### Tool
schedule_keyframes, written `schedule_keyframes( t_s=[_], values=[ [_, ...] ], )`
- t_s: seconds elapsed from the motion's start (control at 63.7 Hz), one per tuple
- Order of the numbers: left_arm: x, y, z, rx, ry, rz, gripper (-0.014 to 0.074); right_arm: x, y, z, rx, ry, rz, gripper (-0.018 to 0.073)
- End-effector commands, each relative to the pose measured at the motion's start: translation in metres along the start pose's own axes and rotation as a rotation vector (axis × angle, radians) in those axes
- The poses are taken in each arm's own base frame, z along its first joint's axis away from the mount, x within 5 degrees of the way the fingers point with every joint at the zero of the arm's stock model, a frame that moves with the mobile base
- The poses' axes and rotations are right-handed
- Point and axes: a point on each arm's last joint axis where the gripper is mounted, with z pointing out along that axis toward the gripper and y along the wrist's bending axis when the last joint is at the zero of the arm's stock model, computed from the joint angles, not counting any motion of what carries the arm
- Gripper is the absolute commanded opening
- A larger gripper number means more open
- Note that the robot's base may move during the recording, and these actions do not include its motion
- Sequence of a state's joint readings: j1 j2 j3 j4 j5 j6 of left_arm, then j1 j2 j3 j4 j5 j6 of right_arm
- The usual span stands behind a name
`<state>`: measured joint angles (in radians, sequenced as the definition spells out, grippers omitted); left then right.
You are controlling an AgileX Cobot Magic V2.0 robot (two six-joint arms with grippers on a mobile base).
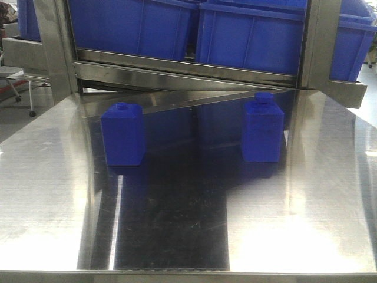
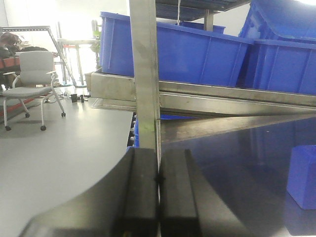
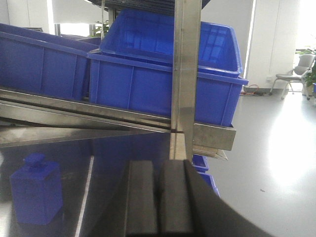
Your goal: Pick and sort blue part to right shelf
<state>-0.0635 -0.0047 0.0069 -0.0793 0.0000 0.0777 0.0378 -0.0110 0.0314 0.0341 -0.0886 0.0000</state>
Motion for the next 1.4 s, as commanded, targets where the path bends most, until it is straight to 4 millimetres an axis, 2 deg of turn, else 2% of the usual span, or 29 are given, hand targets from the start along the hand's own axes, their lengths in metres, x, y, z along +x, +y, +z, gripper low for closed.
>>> schedule_keyframes(
  t_s=[0.0,1.084,1.382],
  values=[
    [-0.001,0.001,-0.001,-0.010,-0.080,-0.016,0.0133,-0.017,0.000,-0.003,0.004,-0.135,-0.010,0.0054],
    [-0.001,0.001,-0.001,-0.010,-0.080,-0.016,0.0133,-0.015,0.000,-0.002,0.004,-0.098,-0.010,0.0054],
    [-0.001,0.001,-0.001,-0.010,-0.080,-0.016,0.0133,-0.036,0.001,-0.001,-0.001,-0.025,-0.009,0.0054]
  ],
)
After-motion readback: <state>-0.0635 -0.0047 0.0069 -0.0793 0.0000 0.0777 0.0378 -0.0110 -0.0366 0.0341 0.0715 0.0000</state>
